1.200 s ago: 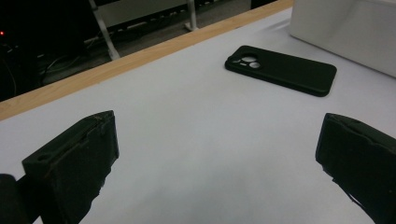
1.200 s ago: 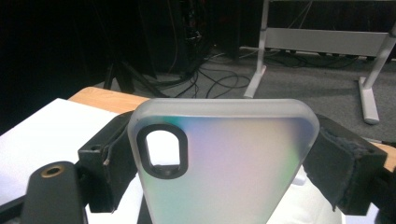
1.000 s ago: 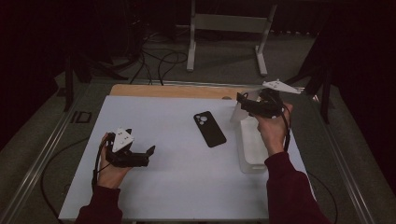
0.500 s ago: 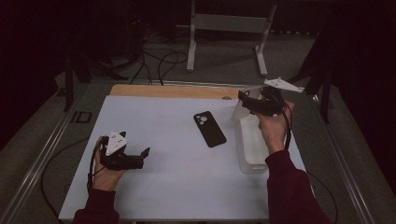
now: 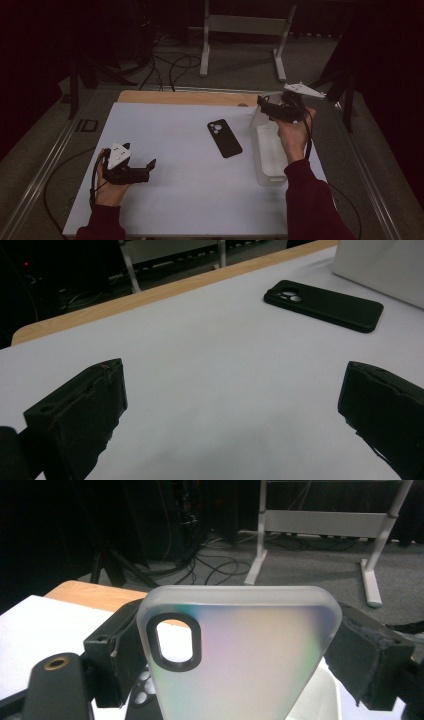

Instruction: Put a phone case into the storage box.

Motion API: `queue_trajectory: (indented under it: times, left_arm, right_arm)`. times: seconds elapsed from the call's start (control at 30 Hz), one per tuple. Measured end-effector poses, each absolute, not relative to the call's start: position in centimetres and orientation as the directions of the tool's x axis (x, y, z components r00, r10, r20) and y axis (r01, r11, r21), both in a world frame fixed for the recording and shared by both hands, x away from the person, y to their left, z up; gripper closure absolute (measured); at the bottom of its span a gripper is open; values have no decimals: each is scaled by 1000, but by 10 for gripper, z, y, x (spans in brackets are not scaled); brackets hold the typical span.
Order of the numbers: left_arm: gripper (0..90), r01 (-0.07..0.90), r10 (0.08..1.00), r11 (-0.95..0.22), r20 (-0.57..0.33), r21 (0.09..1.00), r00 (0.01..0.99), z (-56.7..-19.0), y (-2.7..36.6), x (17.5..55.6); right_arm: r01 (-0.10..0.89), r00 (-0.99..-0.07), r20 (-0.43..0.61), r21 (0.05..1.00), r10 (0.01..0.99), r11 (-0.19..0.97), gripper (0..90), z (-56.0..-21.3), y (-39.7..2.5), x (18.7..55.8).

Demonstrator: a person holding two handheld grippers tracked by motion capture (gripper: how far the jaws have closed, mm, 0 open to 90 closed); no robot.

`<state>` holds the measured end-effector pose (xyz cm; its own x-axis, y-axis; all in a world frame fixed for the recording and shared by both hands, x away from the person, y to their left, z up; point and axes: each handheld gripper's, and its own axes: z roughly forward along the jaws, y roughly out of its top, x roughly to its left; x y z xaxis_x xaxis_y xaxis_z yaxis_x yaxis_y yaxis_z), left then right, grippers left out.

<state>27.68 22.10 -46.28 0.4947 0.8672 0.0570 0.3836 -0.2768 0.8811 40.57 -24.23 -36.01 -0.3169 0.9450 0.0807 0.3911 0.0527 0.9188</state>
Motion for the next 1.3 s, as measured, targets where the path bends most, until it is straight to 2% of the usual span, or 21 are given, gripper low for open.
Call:
queue_trajectory:
  times: [1.3]
  left_arm:
    - [0,382,877,-246,37,891,478,-462,229,272]
  right_arm:
    - [425,-154,66,905,986,6,168,-373,-263,438]
